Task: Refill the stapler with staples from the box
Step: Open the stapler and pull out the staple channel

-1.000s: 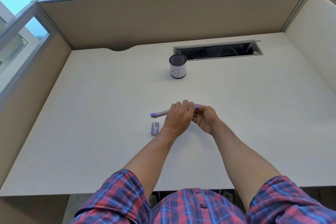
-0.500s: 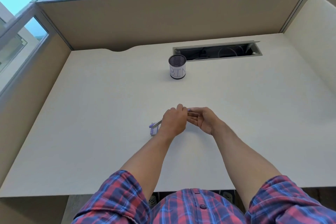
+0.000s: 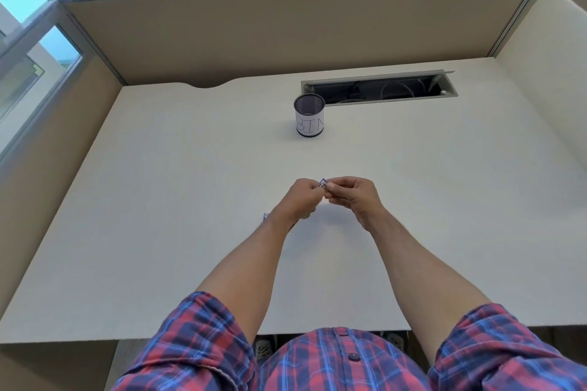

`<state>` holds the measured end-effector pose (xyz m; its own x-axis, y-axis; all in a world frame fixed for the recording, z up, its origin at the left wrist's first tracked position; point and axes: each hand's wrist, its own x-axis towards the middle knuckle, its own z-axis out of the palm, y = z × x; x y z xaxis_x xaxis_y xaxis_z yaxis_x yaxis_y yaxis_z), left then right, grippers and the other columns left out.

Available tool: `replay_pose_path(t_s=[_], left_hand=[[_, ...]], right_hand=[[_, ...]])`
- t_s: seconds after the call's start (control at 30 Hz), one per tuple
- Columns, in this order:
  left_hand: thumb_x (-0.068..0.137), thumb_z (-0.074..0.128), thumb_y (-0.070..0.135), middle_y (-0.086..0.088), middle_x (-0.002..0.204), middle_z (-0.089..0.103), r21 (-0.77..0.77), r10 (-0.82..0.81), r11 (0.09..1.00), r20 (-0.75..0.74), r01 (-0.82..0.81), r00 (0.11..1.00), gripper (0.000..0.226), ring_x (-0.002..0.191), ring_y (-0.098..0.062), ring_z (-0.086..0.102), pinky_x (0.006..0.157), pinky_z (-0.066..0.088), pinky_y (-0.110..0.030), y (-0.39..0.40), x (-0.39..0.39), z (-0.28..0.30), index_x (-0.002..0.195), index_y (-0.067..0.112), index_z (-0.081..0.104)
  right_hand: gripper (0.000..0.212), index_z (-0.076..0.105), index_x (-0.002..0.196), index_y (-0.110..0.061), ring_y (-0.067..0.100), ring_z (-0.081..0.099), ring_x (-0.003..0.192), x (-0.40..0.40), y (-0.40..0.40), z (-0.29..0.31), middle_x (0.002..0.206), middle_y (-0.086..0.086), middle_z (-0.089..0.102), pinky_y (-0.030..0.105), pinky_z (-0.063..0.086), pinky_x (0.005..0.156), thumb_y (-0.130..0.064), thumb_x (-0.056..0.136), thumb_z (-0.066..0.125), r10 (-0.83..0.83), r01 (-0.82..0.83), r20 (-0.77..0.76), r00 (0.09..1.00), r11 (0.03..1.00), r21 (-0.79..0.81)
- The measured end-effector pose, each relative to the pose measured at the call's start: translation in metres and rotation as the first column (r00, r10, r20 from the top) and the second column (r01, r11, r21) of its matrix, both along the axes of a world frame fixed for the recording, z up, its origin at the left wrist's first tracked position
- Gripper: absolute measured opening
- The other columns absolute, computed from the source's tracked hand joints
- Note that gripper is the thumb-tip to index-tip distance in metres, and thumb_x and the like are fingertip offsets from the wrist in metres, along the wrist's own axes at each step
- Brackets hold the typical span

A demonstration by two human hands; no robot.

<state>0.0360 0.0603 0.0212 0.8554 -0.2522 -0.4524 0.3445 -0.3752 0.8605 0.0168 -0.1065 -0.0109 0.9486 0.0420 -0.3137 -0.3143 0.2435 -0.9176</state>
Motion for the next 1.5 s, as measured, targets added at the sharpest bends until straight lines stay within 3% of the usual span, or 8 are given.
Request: replay_pose_path(t_s=[0.27,0.43,0.57,0.73,0.87,1.13,1.27,1.5], left_hand=[[0.079,0.051,0.014,-0.001,0.066,0.045,-0.191,0.078,0.974,-0.222,-0.122,0.972,0.005,0.049,-0.012,0.024,0.05,0.018,-0.025,0.005,0.004,0.008,0.078,0.014,0.056],[0.088,0.039,0.007,0.003,0.063,0.048,-0.172,0.024,0.982,-0.272,-0.073,0.962,0.032,0.051,-0.011,0.023,0.047,0.018,-0.023,0.012,0.007,0.006,0.102,0.005,0.068],[0.087,0.037,0.005,0.0,0.067,0.044,-0.133,0.019,0.989,-0.303,-0.062,0.953,0.042,0.05,-0.012,0.025,0.045,0.02,-0.022,0.014,0.009,0.003,0.117,-0.006,0.065],[0.084,0.04,0.006,-0.001,0.065,0.045,-0.041,0.017,0.999,-0.295,-0.03,0.955,0.044,0.048,-0.013,0.028,0.047,0.021,-0.023,0.014,0.01,0.001,0.117,-0.01,0.065],[0.083,0.04,0.005,-0.002,0.065,0.044,-0.035,0.008,0.999,-0.295,-0.02,0.955,0.044,0.048,-0.013,0.028,0.047,0.021,-0.023,0.013,0.01,0.002,0.115,-0.01,0.066],[0.085,0.038,0.002,-0.006,0.069,0.044,-0.081,0.018,0.996,-0.281,-0.042,0.959,0.02,0.049,-0.014,0.025,0.05,0.018,-0.024,0.013,0.012,0.007,0.091,0.003,0.057],[0.086,0.038,0.003,-0.004,0.067,0.045,-0.045,-0.002,0.999,-0.288,-0.011,0.958,0.037,0.049,-0.014,0.027,0.05,0.019,-0.024,0.013,0.014,0.005,0.107,-0.007,0.067],[0.085,0.041,0.006,-0.004,0.068,0.046,-0.011,-0.044,0.999,-0.292,0.043,0.955,0.042,0.05,-0.014,0.028,0.048,0.02,-0.024,0.013,0.013,0.005,0.112,-0.009,0.068]], right_hand=[[0.011,0.078,0.088,-0.005,0.021,0.07,0.066,0.005,0.011,0.011,0.076,0.016,0.076,0.03,0.059,0.066,0.0,0.08,0.083,-0.016,0.057,0.175,0.984,0.971,-0.231],[0.017,0.08,0.085,-0.007,0.018,0.065,0.062,0.006,0.014,0.012,0.078,0.013,0.076,0.032,0.052,0.062,0.009,0.08,0.076,0.052,0.082,0.284,0.957,0.894,-0.44],[0.018,0.082,0.086,-0.009,0.025,0.067,0.065,0.008,0.009,0.013,0.081,0.007,0.072,0.038,0.056,0.063,0.007,0.084,0.075,0.285,0.106,0.398,0.872,0.684,-0.722],[0.018,0.081,0.088,-0.012,0.032,0.064,0.067,0.02,-0.002,0.029,0.085,0.008,0.069,0.043,0.055,0.061,0.001,0.091,0.07,0.641,0.068,0.299,0.707,0.359,-0.931],[0.024,0.08,0.089,-0.017,0.032,0.061,0.068,0.024,-0.002,0.036,0.088,0.004,0.067,0.044,0.054,0.061,0.001,0.09,0.065,0.732,0.052,0.216,0.646,0.24,-0.969],[0.005,0.079,0.091,-0.019,0.019,0.063,0.067,0.018,0.001,0.032,0.091,-0.003,0.068,0.037,0.054,0.066,-0.016,0.087,0.081,0.571,-0.011,0.266,0.776,0.435,-0.9],[0.002,0.077,0.091,-0.022,0.021,0.061,0.064,0.017,-0.001,0.036,0.095,-0.004,0.067,0.031,0.047,0.059,-0.023,0.09,0.078,0.624,0.1,0.263,0.735,0.285,-0.953],[0.006,0.073,0.09,-0.016,0.03,0.059,0.058,0.028,-0.009,0.054,0.096,0.006,0.065,0.032,0.044,0.044,-0.021,0.094,0.074,0.857,0.205,0.13,0.498,0.03,-0.978]])
